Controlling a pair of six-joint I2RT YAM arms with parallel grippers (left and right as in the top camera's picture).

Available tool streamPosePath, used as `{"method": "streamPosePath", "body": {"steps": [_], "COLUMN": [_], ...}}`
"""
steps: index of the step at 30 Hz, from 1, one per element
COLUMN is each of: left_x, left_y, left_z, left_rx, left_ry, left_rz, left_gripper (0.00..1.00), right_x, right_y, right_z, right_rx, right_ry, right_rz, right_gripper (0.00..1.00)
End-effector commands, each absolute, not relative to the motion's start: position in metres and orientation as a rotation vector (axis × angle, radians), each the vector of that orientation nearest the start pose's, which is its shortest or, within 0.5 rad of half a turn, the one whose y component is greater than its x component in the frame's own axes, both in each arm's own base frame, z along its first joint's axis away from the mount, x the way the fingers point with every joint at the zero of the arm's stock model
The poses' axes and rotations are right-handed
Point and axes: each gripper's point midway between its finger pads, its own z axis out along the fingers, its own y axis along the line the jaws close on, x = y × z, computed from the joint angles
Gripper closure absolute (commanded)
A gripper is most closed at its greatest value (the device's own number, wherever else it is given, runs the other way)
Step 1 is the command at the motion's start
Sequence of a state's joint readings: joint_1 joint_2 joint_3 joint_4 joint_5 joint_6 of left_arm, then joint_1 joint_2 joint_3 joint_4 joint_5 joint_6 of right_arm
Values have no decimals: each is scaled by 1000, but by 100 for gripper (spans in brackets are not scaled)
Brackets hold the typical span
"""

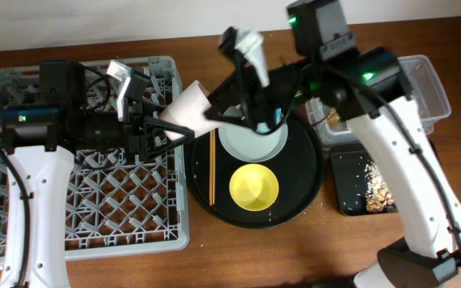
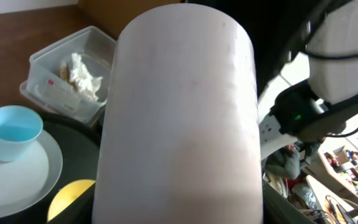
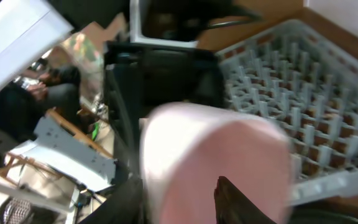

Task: Sort waste into correct bins and load items into the dishwasher rack
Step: 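Hand the pink cup from the right gripper to the left gripper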

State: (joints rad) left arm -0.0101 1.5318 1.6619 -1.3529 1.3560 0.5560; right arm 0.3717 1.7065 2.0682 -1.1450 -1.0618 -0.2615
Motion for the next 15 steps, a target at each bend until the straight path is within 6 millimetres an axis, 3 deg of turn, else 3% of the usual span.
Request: {"method": "streamPosePath", "body": {"steps": [1, 5, 8, 15], "left_x": [280, 280, 279, 282], "left_y": [-172, -172, -173, -173], "left_z": [366, 368, 371, 372], "left_rx": [846, 845, 846, 862], "left_ry": [1869, 1857, 1838, 1819], "left_rz": [-1501, -1514, -1528, -1509], "left_gripper": [58, 58, 58, 57], "right_x": [313, 311, 303, 262], "right_y": [254, 256, 264, 287], "right_z": [402, 398, 382, 324], "right_rx": [-1037, -1035, -1052, -1149], "right_ry": [1923, 1947, 2014, 2263], "right_rz": [1250, 1258, 1250, 1241], "right_gripper": [62, 76, 86, 90]}}
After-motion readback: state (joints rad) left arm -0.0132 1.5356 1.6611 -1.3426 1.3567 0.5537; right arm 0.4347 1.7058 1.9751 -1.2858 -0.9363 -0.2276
